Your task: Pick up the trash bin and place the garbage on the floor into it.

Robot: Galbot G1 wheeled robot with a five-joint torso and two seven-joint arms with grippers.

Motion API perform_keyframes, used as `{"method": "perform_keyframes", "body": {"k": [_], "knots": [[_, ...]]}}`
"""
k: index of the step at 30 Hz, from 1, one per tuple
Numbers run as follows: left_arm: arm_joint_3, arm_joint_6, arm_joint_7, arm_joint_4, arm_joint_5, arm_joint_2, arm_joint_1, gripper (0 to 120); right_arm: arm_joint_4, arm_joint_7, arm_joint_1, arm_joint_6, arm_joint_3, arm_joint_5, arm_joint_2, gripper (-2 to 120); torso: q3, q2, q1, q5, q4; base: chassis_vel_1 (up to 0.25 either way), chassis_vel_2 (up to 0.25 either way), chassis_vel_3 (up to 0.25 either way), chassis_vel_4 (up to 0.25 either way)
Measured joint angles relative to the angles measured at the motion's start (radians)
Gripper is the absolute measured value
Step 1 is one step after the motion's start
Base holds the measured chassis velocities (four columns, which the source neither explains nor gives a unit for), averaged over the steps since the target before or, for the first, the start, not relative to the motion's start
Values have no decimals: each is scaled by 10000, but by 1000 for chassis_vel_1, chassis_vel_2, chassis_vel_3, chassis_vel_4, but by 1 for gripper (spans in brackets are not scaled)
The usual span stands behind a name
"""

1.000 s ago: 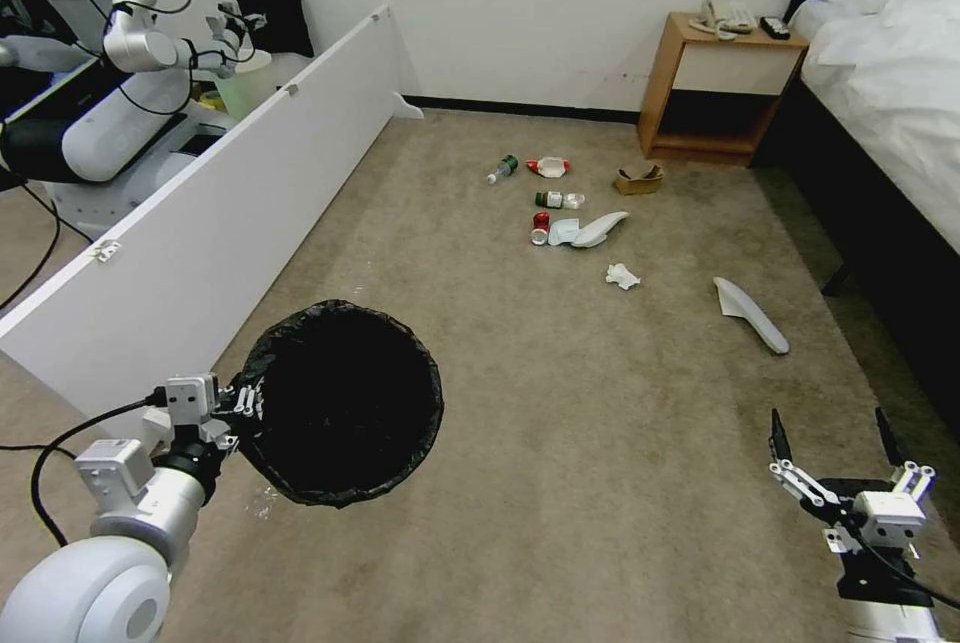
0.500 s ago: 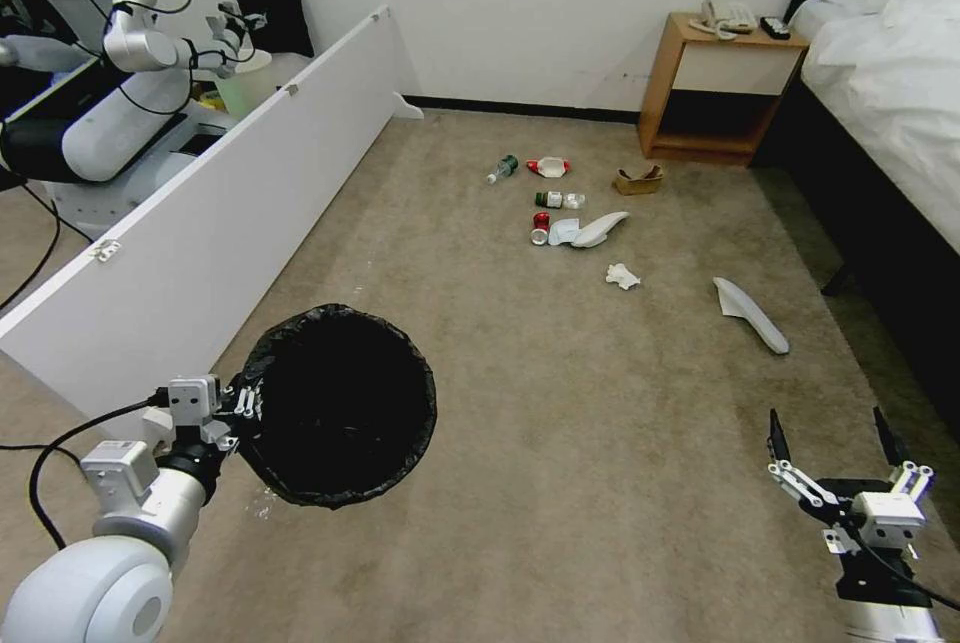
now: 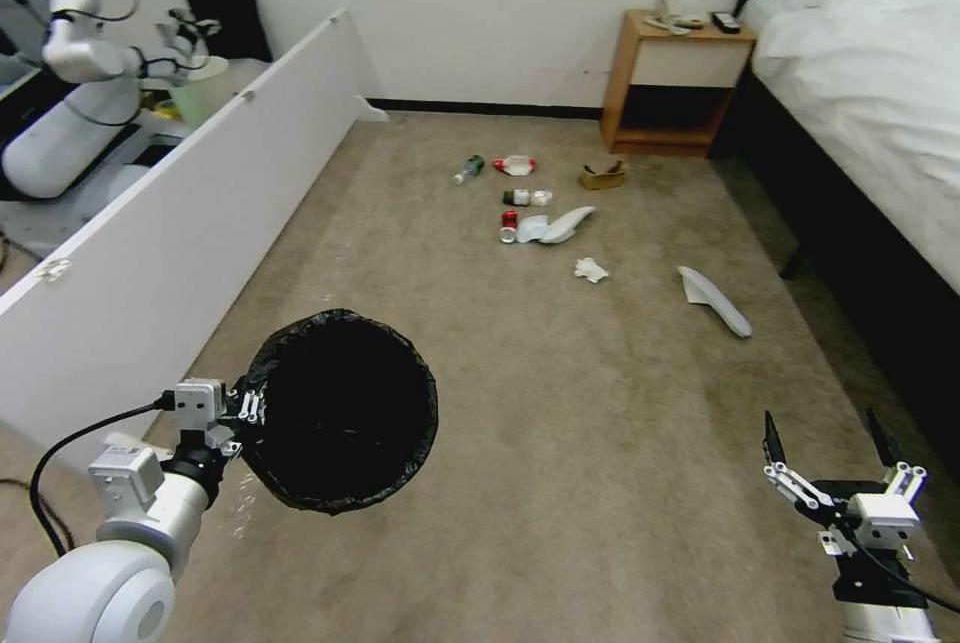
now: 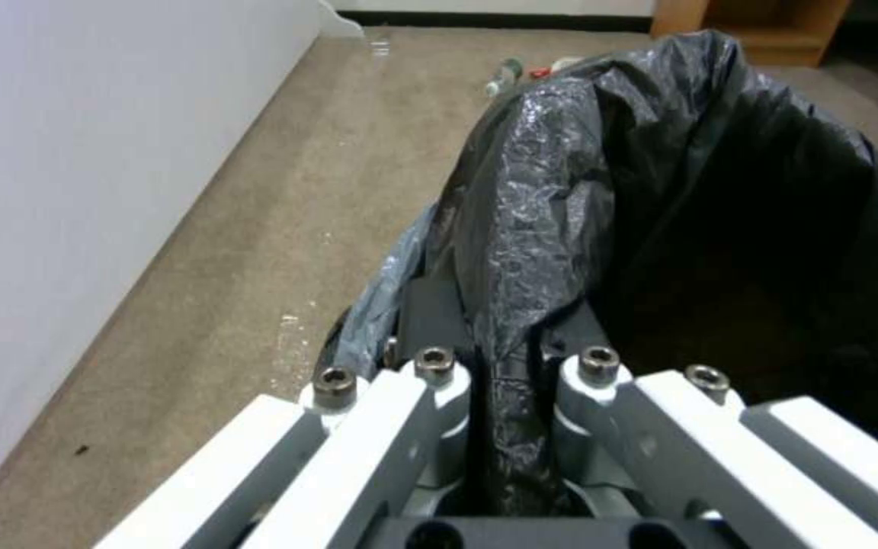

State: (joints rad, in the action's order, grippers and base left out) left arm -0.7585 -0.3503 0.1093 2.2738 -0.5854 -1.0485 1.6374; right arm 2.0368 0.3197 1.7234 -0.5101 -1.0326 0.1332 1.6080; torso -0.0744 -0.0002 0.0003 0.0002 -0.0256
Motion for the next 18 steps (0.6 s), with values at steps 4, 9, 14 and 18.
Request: {"method": "perform_keyframes", "body": {"k": [4,9,14,18], "knots": [[-46,4,-6,-6,-1,-26,12,5,-34,11,-20,-23,23,-13,0,100,0,1,0,-1,8,0,0,0,0],[-106,14,-1,-31,-26,-93,56,5,-58,13,-38,-35,29,-8,0,100,0,3,1,-2,6,0,0,0,0],[-141,15,-4,-70,-35,-131,67,5,-82,6,-54,-36,29,32,0,100,0,4,0,-2,5,0,0,0,0],[-164,15,3,-138,-67,-132,31,5,-86,3,-69,-24,30,64,0,100,0,4,0,-2,5,0,0,0,0]]}}
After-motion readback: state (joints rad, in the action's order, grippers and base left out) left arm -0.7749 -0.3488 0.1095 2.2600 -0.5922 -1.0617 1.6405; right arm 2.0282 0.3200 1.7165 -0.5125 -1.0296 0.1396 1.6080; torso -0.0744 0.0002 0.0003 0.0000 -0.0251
